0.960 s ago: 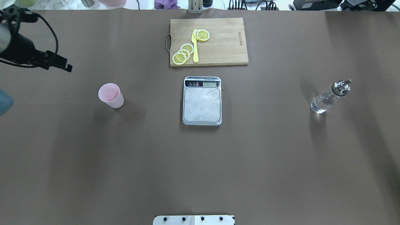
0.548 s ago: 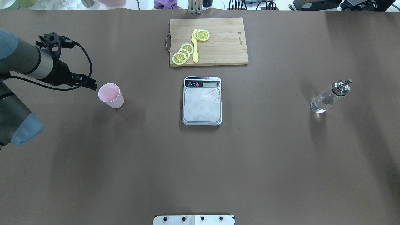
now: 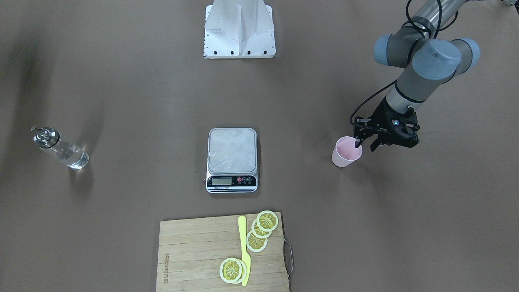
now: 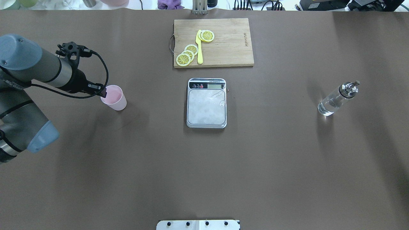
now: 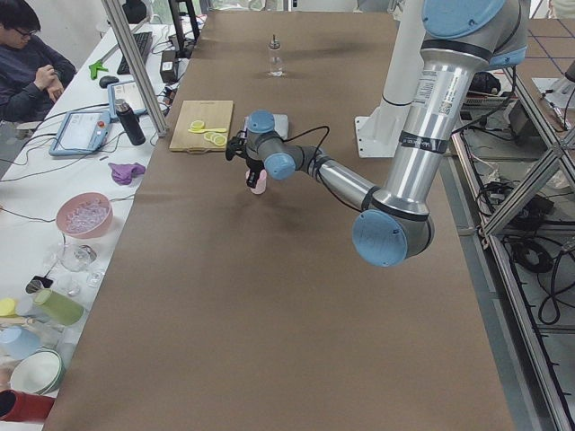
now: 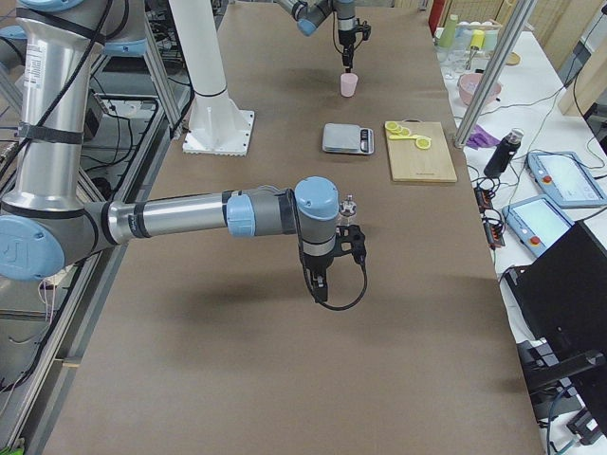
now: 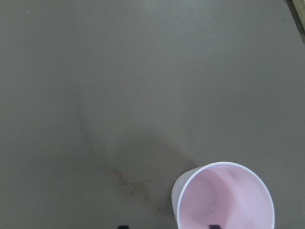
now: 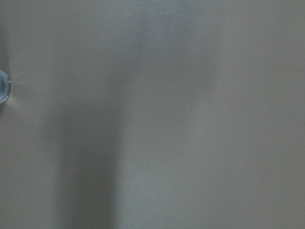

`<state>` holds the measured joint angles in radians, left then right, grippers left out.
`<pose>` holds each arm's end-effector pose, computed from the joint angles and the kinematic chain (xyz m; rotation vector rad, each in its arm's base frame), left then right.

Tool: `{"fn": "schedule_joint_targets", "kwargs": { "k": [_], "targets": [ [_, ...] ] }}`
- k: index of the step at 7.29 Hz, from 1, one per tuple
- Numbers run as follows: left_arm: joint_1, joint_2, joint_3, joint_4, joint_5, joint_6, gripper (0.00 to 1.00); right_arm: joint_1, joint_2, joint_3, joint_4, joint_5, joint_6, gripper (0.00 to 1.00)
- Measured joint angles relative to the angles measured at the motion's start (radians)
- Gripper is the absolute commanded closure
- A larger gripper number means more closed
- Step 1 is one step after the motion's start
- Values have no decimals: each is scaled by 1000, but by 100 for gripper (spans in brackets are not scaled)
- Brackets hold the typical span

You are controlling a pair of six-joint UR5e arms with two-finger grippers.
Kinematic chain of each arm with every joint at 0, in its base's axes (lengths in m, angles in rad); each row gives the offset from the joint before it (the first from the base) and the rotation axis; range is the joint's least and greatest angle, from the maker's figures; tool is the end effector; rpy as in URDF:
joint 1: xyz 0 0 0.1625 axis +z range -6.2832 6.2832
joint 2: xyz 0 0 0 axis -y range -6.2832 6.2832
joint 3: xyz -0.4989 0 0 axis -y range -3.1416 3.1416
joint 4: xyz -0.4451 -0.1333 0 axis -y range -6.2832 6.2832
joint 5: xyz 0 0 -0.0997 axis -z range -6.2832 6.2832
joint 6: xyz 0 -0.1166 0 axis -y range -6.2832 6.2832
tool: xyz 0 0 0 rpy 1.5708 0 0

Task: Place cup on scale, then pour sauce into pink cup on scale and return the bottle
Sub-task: 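Reach the left gripper to the pink cup and grasp it, then carry the pink cup with the left gripper onto the scale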

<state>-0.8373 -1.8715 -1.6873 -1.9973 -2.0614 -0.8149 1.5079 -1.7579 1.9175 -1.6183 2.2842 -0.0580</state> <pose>0.4089 -0.5708 0.4525 0.2682 0.9062 0.1316 0.0282 -0.4583 0.6584 0.1057 -0.7136 -0.1556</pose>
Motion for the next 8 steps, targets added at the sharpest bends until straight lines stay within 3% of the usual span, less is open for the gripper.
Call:
{"fn": "schedule_joint_targets", "kwargs": {
  "k": [3,8],
  "targets": [
    [4,-30,38,-3,0,0,100,0,0,0,0,0,1,0],
    [4,-49,19,2,12,-4,100,0,1,1,0,1,1,0]
  ]
}}
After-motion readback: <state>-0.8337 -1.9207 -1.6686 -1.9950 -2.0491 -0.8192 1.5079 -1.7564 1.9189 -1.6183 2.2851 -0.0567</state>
